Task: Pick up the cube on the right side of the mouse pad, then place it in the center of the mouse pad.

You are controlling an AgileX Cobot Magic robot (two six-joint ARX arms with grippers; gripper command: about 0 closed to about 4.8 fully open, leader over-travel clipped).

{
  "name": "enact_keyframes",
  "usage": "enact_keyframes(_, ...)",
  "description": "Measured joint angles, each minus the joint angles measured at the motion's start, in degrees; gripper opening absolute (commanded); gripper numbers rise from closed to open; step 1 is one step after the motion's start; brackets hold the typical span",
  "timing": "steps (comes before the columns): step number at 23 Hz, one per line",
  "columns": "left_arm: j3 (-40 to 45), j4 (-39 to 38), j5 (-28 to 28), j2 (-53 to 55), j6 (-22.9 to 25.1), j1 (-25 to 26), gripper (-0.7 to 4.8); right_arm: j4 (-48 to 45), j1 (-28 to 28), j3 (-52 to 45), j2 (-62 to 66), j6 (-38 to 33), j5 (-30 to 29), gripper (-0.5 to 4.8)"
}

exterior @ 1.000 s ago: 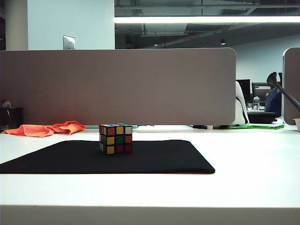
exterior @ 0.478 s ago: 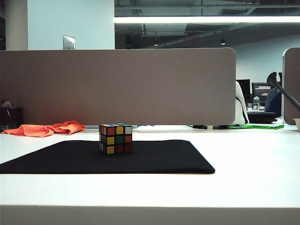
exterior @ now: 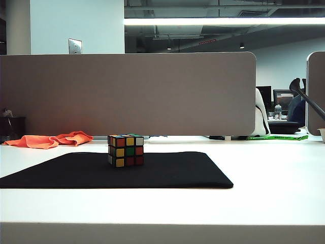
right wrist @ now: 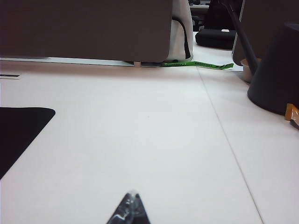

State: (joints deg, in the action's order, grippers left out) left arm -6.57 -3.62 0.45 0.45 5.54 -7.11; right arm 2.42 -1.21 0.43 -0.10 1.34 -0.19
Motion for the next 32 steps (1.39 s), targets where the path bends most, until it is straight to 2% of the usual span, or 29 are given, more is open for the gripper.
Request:
enact_keyframes(5, 0.00, 0.00, 0.13, 0.00, 0.00, 0.00, -0.06, 0.00, 0.00, 0.00, 0.00, 0.00, 0.13, -0.06)
enact_keyframes(15, 0.00, -0.02, 4.44, 0.00, 0.02, 0.00, -0.06, 0.02, 0.00, 0.00, 0.00, -0.02, 0.11, -0.06)
enact_keyframes(24, 0.00, -0.02, 3.32, 0.00, 0.02, 0.00, -0.06, 0.00, 0.00, 0.00, 0.00, -0.02, 0.11, -0.06)
enact_keyframes(27, 0.92, 0.87, -0.31, 0.04, 0.02, 0.00, -0.06, 0.00, 0.00, 0.00, 0.00, -0.02, 0.11, -0.06)
enact_keyframes(32, 1.51, 2.67, -0.94, 0.07, 0.04, 0.00, -0.06, 0.00, 0.00, 0.00, 0.00, -0.02, 0.11, -0.06)
